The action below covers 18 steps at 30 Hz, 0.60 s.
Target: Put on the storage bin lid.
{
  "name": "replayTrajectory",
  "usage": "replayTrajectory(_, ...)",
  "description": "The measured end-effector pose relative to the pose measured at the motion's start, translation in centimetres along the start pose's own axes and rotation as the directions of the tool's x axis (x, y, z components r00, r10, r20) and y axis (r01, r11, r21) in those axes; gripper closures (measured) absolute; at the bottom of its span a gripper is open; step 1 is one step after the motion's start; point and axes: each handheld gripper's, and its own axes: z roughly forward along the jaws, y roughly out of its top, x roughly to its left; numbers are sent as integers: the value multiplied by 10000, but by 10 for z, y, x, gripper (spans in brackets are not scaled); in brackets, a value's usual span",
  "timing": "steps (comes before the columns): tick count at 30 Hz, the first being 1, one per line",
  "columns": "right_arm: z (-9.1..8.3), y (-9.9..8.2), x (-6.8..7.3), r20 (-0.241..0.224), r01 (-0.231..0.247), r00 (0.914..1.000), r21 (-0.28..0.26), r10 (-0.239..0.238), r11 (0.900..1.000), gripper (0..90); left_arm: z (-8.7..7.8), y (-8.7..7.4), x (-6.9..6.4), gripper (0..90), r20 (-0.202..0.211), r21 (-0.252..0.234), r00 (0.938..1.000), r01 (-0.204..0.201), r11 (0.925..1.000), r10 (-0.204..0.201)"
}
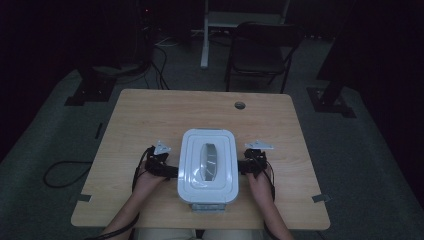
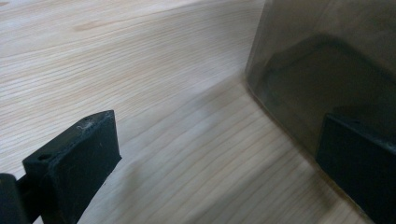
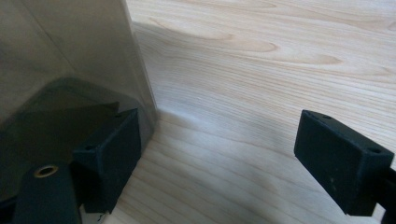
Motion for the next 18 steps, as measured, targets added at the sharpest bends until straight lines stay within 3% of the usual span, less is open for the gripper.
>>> replayTrajectory(18,-9,1,-42,96,-436,9990,-159,437,9989,150,16,18,-31,6,673,292,9950,-764,9966,743)
